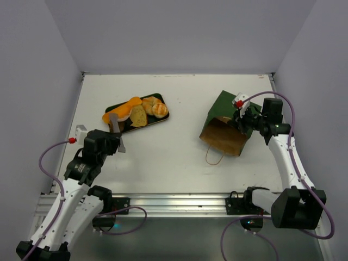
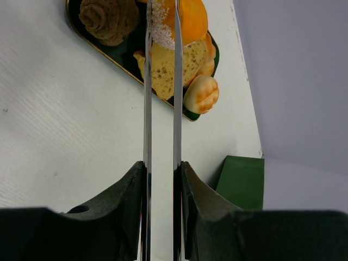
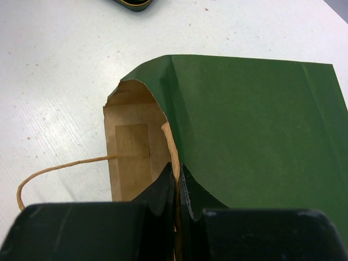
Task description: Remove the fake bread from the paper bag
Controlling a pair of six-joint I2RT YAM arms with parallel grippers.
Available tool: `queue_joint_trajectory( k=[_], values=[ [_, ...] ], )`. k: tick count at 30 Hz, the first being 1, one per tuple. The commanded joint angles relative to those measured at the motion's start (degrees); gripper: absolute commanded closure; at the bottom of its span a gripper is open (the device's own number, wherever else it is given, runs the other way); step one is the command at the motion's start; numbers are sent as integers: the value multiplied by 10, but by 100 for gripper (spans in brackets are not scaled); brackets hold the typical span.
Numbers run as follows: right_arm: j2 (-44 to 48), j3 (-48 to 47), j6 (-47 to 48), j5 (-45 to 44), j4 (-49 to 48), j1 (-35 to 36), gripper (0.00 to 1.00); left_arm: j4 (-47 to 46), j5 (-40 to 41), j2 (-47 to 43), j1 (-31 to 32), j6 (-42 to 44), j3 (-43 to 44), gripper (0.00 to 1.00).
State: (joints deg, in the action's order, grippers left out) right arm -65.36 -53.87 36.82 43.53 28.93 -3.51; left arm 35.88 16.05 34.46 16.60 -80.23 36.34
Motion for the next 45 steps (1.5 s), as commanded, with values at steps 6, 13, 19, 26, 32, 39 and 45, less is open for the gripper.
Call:
queue_joint_trajectory(
  k=[6, 13, 19, 26, 32, 39, 45],
  values=[
    [10, 5, -4, 22, -17, -2, 100, -98, 28, 6, -3, -34, -31, 100],
    [8, 6, -4, 22, -17, -2, 100, -111, 20, 11, -3, -36, -50, 100],
    [8, 5, -3, 22, -17, -2, 100, -110, 6, 1, -3, -39, -71, 100],
    [8, 5, -4, 22, -16, -2, 100, -101, -3, -15, -3, -40, -74, 93],
    [8, 5, -4, 23, -16, -2, 100, -100, -10, -18, -3, -39, -70, 78],
    [9, 6, -4, 23, -15, -2, 100, -102, -17, -11, -3, -37, -69, 73],
    [8, 6, -3, 23, -16, -2, 100, -104, -26, -11, -3, -42, -69, 69]
  ],
)
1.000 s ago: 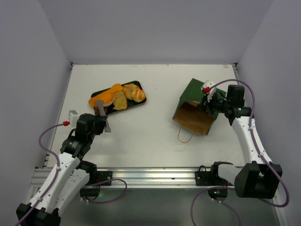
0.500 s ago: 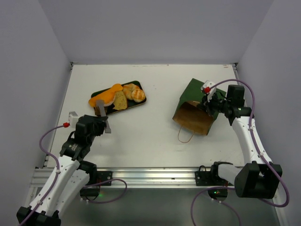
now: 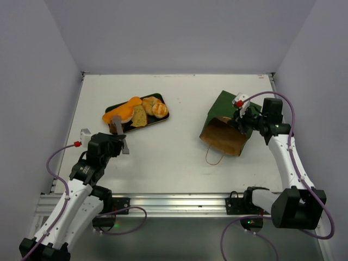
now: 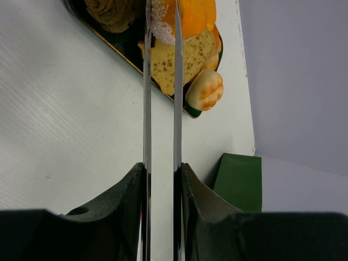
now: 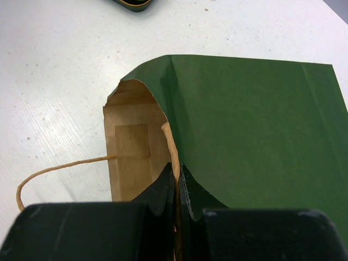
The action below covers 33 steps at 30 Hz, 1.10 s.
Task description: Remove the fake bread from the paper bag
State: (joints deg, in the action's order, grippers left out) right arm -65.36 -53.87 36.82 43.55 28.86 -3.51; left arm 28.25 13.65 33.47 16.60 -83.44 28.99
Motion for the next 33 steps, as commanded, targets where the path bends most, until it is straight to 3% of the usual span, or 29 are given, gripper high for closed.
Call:
queue_joint_trajectory(
  k=[1, 13, 33],
  values=[
    [8, 6, -4, 23, -15, -2, 100, -28, -3, -3, -3, -12, 3, 67],
    [9, 6, -4, 23, -14, -2, 100, -21, -12, -8, -3, -28, 3, 60],
    [9, 7, -4, 24, -14, -1, 100, -17, -28, -16, -3, -43, -10, 57]
  ],
)
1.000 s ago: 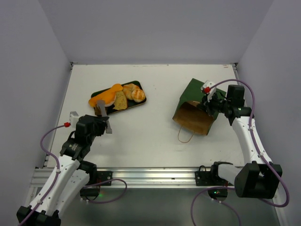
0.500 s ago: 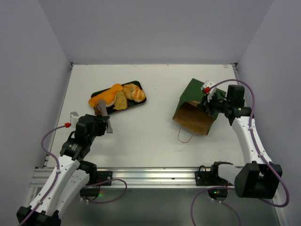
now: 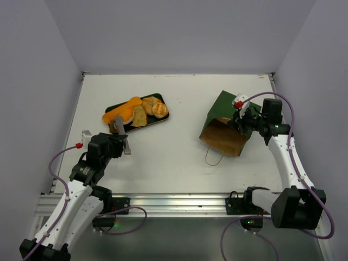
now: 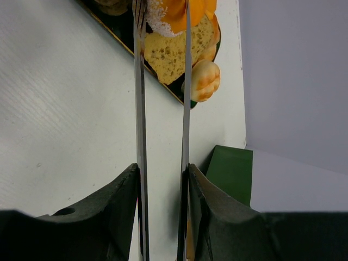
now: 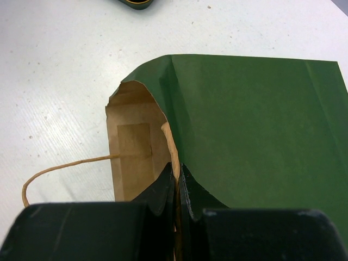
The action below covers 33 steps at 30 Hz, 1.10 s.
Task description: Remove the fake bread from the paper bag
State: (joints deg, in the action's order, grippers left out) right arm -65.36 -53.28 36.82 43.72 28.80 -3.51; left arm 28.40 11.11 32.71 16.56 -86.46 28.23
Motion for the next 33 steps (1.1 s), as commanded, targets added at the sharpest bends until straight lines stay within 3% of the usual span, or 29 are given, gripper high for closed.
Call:
queue_joint_trajectory(
  k=[1, 33],
  values=[
    [9, 1, -4, 23, -15, -2, 100, -18, -4, -9, -3, -14, -3, 57],
    [12, 3, -2, 25, -14, -1, 100, -12, -48, -36, -3, -53, -24, 55]
  ],
)
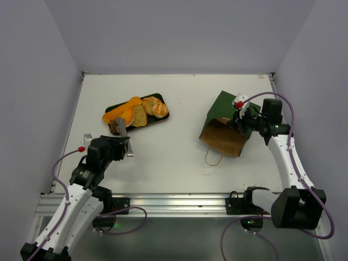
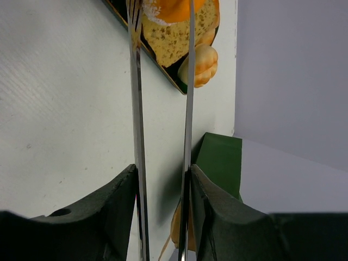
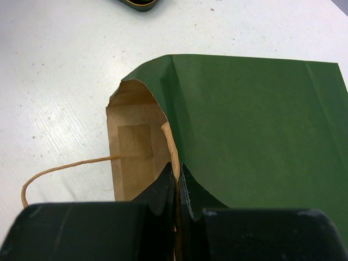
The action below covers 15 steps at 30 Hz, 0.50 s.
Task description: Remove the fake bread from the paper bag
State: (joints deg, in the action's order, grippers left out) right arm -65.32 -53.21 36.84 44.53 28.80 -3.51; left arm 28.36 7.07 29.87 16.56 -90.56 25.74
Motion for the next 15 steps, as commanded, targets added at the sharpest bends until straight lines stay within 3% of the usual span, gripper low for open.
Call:
queue_joint_trajectory(
  k=[1, 15],
  values=[
    [12, 2, -2, 17, -13, -2, 100, -11, -7, -9, -4, -12, 0, 55],
    [13, 1, -2, 17, -14, -2, 100, 7, -1, -25, -3, -15, 7, 53]
  ],
)
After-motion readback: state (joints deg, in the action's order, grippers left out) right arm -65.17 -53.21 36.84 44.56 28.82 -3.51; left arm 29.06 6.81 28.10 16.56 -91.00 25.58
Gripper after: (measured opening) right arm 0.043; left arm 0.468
